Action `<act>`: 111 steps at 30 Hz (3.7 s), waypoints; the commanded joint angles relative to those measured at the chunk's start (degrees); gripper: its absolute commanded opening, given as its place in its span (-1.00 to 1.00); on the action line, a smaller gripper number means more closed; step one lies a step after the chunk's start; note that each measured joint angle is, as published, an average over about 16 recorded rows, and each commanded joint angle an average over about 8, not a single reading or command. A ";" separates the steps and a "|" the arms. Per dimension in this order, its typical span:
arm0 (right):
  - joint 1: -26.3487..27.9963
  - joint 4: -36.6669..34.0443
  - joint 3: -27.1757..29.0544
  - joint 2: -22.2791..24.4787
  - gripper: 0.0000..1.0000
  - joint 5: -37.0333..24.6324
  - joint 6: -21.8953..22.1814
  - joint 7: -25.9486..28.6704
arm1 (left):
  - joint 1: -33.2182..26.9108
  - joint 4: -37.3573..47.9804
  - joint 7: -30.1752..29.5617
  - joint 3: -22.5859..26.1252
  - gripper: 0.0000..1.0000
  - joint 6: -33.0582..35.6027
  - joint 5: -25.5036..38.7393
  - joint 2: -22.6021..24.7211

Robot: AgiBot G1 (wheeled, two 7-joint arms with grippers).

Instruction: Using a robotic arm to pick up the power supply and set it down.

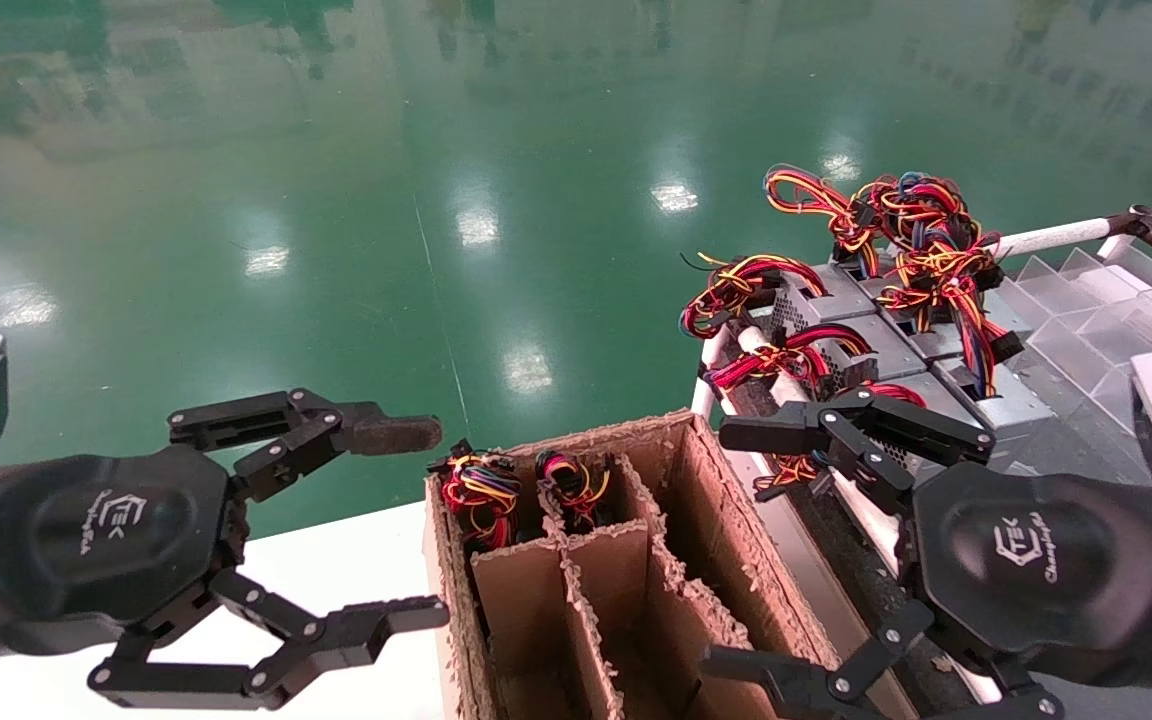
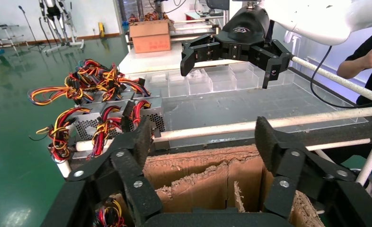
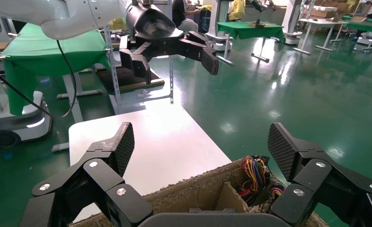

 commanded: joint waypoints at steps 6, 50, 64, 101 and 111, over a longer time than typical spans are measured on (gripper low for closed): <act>0.00 0.00 0.00 0.00 1.00 0.00 0.00 0.00 | 0.00 0.00 0.00 0.00 -1.00 0.00 0.00 0.00; 1.98 -2.77 -1.09 -1.06 1.00 -4.02 2.82 -0.12 | -0.01 0.02 0.01 0.01 1.00 0.01 0.00 0.00; 18.74 -22.19 -11.94 -15.03 1.00 -23.52 6.74 1.82 | -0.02 0.02 0.01 0.02 1.00 0.01 -0.01 0.00; 31.19 -62.52 -19.66 -36.68 -1.00 -33.30 3.29 -18.80 | -0.03 0.03 0.03 0.05 1.00 0.00 -0.03 -0.01; 31.28 -65.44 -19.76 -37.50 -1.00 -33.69 5.26 -23.06 | -0.03 0.03 0.03 0.06 1.00 -0.01 -0.03 -0.02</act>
